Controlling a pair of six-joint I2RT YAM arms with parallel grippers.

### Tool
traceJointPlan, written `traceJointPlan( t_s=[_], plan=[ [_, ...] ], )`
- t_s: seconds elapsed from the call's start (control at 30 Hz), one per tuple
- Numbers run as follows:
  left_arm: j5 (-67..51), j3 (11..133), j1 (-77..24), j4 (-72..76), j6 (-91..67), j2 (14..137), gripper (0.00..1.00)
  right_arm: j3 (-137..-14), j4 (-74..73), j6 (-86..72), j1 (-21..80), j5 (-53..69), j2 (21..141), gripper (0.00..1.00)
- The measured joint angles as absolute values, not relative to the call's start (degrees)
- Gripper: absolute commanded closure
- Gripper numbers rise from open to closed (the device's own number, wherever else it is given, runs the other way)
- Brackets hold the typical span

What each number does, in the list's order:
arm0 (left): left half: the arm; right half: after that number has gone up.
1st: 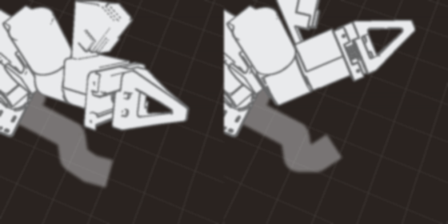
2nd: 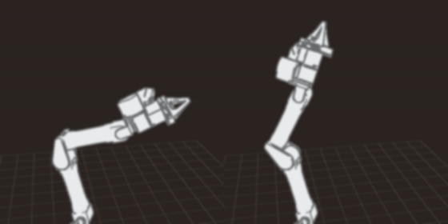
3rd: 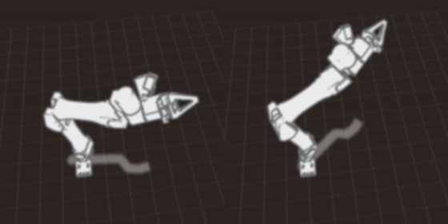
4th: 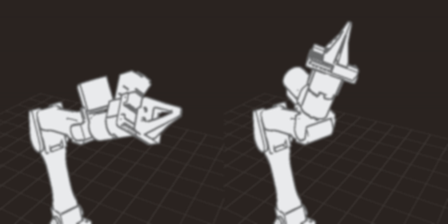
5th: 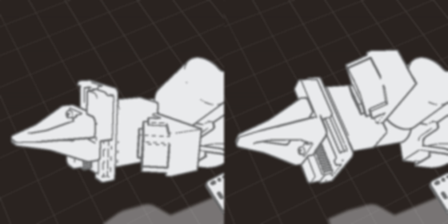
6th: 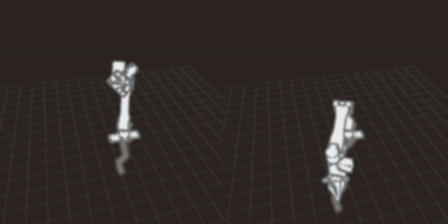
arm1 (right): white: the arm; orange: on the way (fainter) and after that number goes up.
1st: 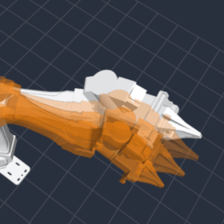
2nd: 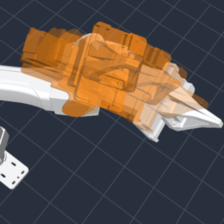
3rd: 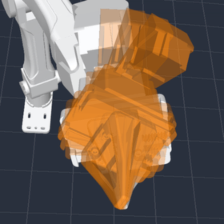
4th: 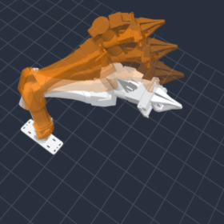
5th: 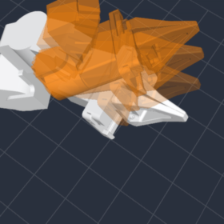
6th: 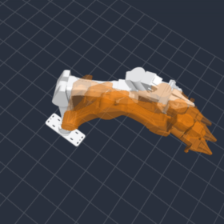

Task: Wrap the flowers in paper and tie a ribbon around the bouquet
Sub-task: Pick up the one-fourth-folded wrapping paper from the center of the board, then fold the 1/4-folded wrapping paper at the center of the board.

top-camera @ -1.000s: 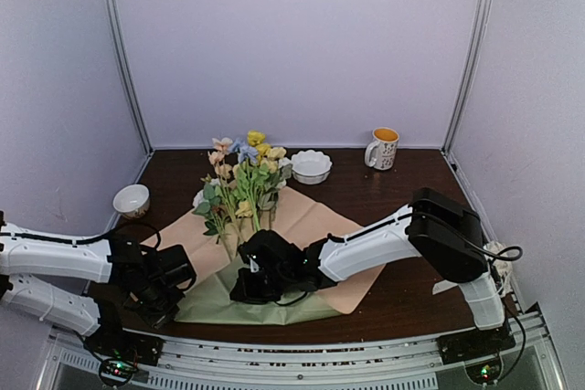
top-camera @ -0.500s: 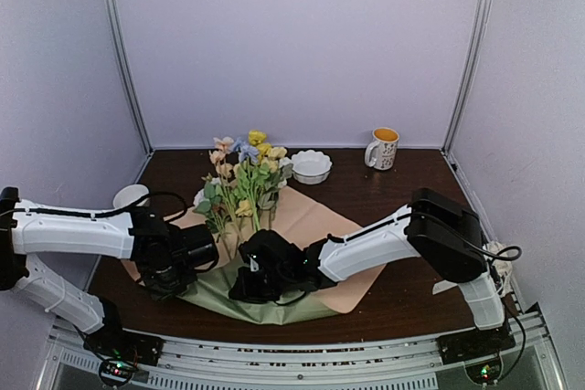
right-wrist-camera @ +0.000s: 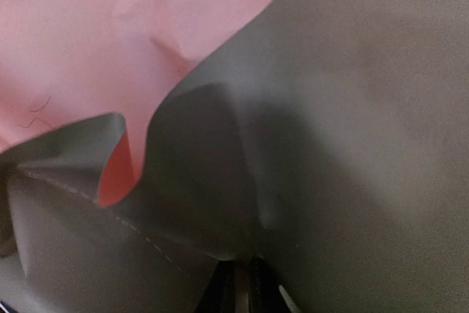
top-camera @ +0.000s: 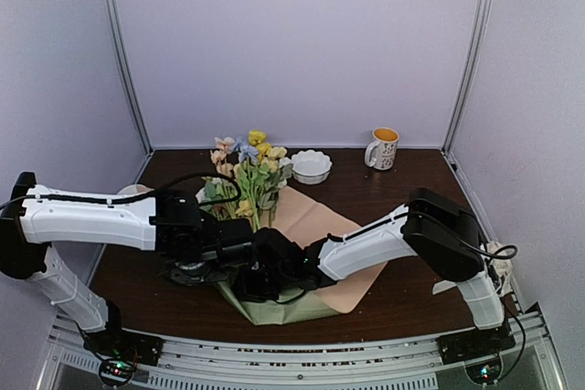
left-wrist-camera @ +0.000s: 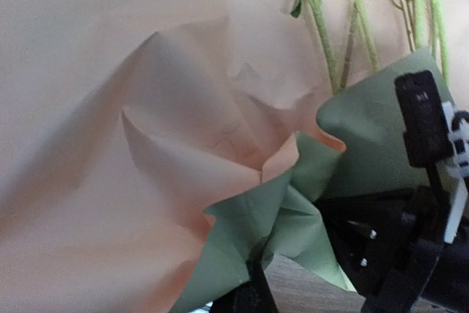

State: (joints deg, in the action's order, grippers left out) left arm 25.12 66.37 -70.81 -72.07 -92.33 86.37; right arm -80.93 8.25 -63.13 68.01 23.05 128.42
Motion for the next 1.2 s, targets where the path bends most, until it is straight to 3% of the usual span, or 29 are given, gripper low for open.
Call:
traceJointPlan(
  t_s=[0.4, 0.77, 1.2],
  plan=[
    [28.69, 74.78, -73.25, -72.44, -79.33, 89.54, 1.00, -79.85, 13.52, -65.56, 67.55, 25.12, 129.36, 0.89],
    [31.83, 72.36, -75.61, -66.17, -63.07, 90.24, 1.00, -74.76, 25.69, -70.72, 64.88, 27.68, 128.70, 0.88],
    [33.04, 69.84, -79.79, -55.16, -49.08, 93.97, 1.00, -66.92, 24.01, -65.89, 53.52, 27.64, 116.29, 0.82]
  ],
)
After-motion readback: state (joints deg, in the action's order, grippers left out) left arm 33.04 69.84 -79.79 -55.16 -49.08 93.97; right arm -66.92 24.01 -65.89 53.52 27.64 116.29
